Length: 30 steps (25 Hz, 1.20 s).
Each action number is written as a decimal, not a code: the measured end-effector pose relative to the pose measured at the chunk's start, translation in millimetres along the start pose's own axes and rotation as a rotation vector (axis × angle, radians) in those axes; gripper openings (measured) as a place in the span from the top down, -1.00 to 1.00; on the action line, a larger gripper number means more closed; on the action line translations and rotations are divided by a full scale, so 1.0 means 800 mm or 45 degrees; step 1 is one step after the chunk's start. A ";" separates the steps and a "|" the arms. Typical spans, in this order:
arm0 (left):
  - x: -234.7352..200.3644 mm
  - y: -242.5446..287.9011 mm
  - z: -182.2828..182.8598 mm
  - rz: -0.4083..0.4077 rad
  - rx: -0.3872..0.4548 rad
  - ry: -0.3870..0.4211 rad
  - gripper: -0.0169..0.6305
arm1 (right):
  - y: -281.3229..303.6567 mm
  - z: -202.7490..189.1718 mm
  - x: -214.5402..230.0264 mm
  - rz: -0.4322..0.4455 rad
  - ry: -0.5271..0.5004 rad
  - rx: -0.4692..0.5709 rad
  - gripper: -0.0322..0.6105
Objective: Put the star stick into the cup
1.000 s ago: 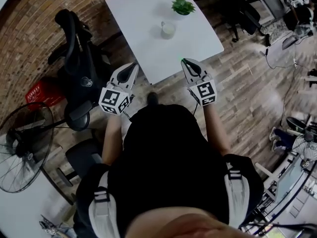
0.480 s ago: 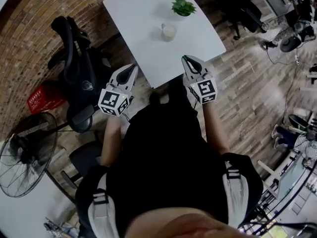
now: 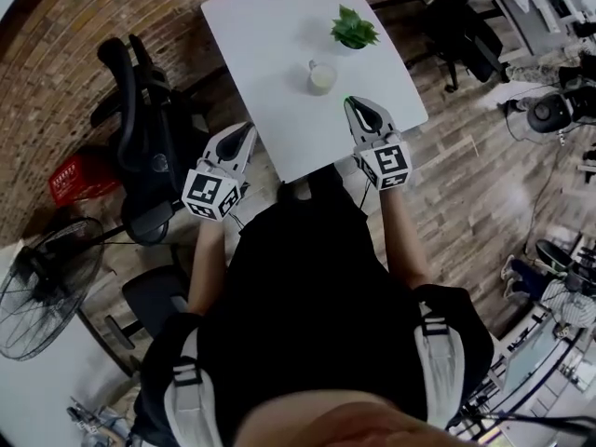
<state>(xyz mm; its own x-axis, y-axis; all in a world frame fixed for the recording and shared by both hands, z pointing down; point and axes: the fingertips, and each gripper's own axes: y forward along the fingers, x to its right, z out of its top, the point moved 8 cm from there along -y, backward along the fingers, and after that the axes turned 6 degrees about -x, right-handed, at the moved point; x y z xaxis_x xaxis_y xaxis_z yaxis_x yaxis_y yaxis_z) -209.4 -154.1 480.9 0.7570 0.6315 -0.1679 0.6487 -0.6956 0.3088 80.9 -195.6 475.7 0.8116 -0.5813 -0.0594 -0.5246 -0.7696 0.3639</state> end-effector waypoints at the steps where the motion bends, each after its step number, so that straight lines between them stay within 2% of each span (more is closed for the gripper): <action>1: -0.002 0.005 0.003 0.001 -0.003 -0.002 0.86 | 0.006 0.003 0.006 0.003 0.003 0.005 0.87; 14: -0.013 0.050 0.031 0.067 -0.023 -0.002 0.86 | 0.060 0.041 0.077 0.064 0.093 0.118 0.87; 21: -0.013 0.062 0.030 0.093 -0.051 -0.021 0.86 | 0.086 0.029 0.105 0.078 0.150 0.139 0.87; 30: -0.013 0.083 0.022 0.097 -0.147 -0.025 0.86 | 0.116 -0.007 0.136 0.077 0.266 0.113 0.87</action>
<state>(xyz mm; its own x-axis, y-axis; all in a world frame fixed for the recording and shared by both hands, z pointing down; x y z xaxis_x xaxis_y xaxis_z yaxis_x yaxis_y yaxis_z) -172.8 -213.1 487.0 0.8060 0.5706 -0.1575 0.5766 -0.6966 0.4270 122.2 -328.9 508.4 0.8086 -0.5669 0.1572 -0.5871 -0.7607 0.2769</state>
